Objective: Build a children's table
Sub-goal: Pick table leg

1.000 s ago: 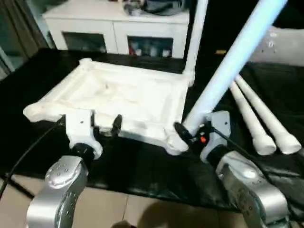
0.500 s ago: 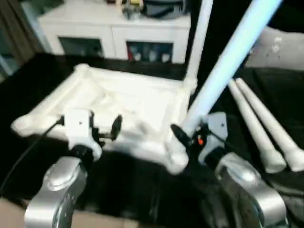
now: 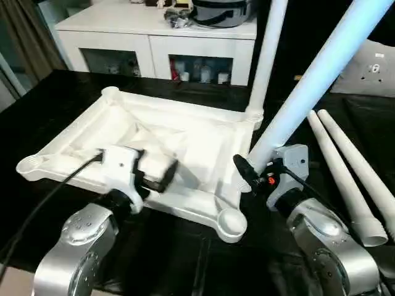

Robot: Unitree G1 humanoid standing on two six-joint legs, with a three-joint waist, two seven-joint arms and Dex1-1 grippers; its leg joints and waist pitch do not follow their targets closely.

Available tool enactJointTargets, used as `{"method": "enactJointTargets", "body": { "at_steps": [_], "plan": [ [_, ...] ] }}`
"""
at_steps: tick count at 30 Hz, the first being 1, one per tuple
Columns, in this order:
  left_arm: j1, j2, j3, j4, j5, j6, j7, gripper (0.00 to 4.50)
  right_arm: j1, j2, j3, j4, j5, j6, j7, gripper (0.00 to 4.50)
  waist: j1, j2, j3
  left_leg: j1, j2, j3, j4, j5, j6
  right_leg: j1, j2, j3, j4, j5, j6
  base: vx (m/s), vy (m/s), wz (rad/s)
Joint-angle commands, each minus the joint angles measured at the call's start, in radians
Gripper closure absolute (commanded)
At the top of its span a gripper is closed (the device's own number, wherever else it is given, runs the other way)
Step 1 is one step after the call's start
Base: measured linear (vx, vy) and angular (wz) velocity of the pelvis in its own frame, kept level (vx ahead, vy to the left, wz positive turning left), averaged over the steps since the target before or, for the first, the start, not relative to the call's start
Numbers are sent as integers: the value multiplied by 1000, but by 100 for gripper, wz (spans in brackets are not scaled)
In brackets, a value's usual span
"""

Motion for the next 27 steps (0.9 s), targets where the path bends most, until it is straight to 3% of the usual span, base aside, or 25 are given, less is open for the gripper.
{"method": "enactJointTargets", "body": {
  "at_steps": [1,2,3,5,7,9,10,12,15,17,19,23,27],
  "plan": [
    [-13,18,-19,10,-10,3,-58,0,-16,-5,-15,-3,-9,-21,12,260,-2,-2,-33,32,71,-16,-87,-151,-19,19,-97,45,-82,113,-145,-66,13,-2],
    [-46,98,-64,42,1,-6,-167,0,-24,-16,-14,16,-20,-47,24,260,-9,-3,-23,33,75,-16,-103,-261,-43,17,-100,49,-93,-30,-150,-66,13,-2],
    [-66,148,-87,63,-2,-12,-247,0,-33,-26,-9,33,-30,-72,36,260,-7,-2,-22,37,73,-14,-105,-294,-49,11,-100,53,-100,-90,-144,-73,6,-2],
    [-113,244,-132,119,8,-53,-412,0,-50,-54,2,47,-10,-27,77,260,-9,-4,-17,40,65,-9,-111,-351,-61,4,-102,62,-111,-239,-132,-71,-1,-5],
    [-131,271,-147,145,19,-75,-461,34,-56,-67,5,48,12,2,105,260,-15,-9,-15,34,68,-6,-119,-345,-64,10,-103,60,-111,-262,-129,-29,4,-6],
    [-166,318,-179,206,46,-123,-549,40,-62,-78,1,54,26,4,129,260,-15,-6,-21,42,74,1,-115,-313,-49,1,-107,62,-110,-205,-148,0,0,0],
    [-192,344,-204,246,65,-150,-603,55,-68,-84,-4,64,32,-2,139,260,-15,-15,-22,37,74,4,-115,-289,-38,4,-107,62,-109,-181,-154,0,0,0],
    [-257,389,-270,340,111,-209,-709,79,-80,-102,-4,92,33,-37,172,260,-13,-9,-25,40,72,9,-113,-264,-29,-1,-106,64,-107,-167,-155,0,0,0],
    [-313,393,-318,432,166,-293,-728,102,-82,-107,3,108,27,-62,186,260,-14,-6,-26,39,74,11,-114,-262,-29,-2,-106,63,-107,-128,-166,0,0,0],
    [-351,381,-349,504,216,-371,-738,115,-77,-105,1,105,30,-64,192,260,-14,-7,-34,38,77,12,-112,-223,-20,6,-106,62,-100,-43,-181,0,0,0],
    [-375,364,-364,547,237,-403,-751,129,-72,-104,1,99,34,-62,199,260,-14,-5,-42,37,78,16,-106,-139,5,12,-105,56,-88,123,-198,0,0,0],
    [-437,332,-402,659,262,-481,-797,161,-53,-108,4,94,41,-77,213,260,-8,-11,-51,33,77,22,-92,-53,49,18,-110,53,-76,271,-214,0,0,0],
    [-461,319,-421,715,278,-528,-830,199,-37,-109,1,83,48,-82,219,260,-6,-11,-49,31,78,26,-91,-53,67,12,-107,52,-75,269,-212,0,0,0]
  ]
}}
